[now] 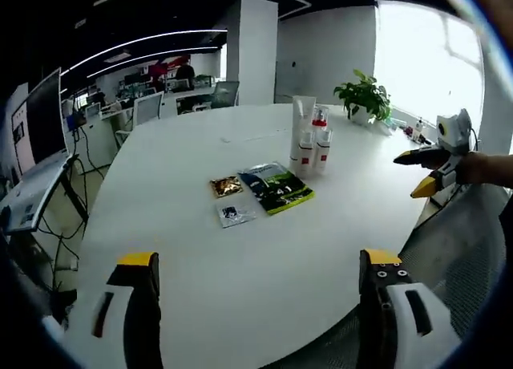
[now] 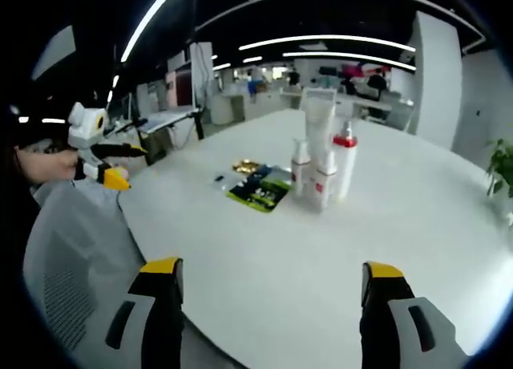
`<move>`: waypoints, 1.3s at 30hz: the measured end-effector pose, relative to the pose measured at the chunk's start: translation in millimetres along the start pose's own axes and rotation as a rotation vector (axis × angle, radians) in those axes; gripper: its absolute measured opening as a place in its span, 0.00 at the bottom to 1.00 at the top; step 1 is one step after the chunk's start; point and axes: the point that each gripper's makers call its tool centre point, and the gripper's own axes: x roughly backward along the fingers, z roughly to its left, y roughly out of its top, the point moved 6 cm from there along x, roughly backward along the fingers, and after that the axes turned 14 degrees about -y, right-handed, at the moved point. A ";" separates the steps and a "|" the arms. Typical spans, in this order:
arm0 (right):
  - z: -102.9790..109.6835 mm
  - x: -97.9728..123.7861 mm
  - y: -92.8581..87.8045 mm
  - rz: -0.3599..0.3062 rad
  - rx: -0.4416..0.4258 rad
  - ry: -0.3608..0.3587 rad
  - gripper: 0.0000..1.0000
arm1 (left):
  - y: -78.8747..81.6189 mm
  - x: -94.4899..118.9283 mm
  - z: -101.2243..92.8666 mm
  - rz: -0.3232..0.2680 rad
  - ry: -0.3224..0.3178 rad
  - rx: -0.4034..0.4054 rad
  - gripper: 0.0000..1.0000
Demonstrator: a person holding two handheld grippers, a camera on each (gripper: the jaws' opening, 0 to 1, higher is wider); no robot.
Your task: Arrange the skincare products in the storage area until every visible bottle or jar stands upright without overlapping.
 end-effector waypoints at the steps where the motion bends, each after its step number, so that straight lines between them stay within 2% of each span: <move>1: 0.1 -0.3 -0.1 0.002 0.001 -0.002 0.97 | 1.2 -0.9 -1.2 -0.005 -0.002 -0.014 0.96; 5: 1.7 -0.8 -1.9 0.014 0.006 0.002 0.98 | -3.8 -2.7 -2.5 0.036 -0.017 -0.050 0.96; 15: 2.2 1.6 -3.8 0.012 0.005 0.002 0.99 | -9.3 -1.3 -2.0 0.041 -0.024 -0.060 0.97; 30: 5.1 8.5 -8.0 0.012 0.009 -0.010 0.99 | -19.6 9.5 -12.1 0.053 -0.026 -0.056 0.95; 33: 5.9 8.7 -8.4 0.015 0.012 -0.010 0.98 | -17.8 10.0 -10.6 0.051 -0.023 -0.067 0.94; 39: 5.5 8.6 -8.8 0.022 0.030 -0.021 0.98 | -10.6 14.4 -12.6 0.000 -0.023 -0.048 0.93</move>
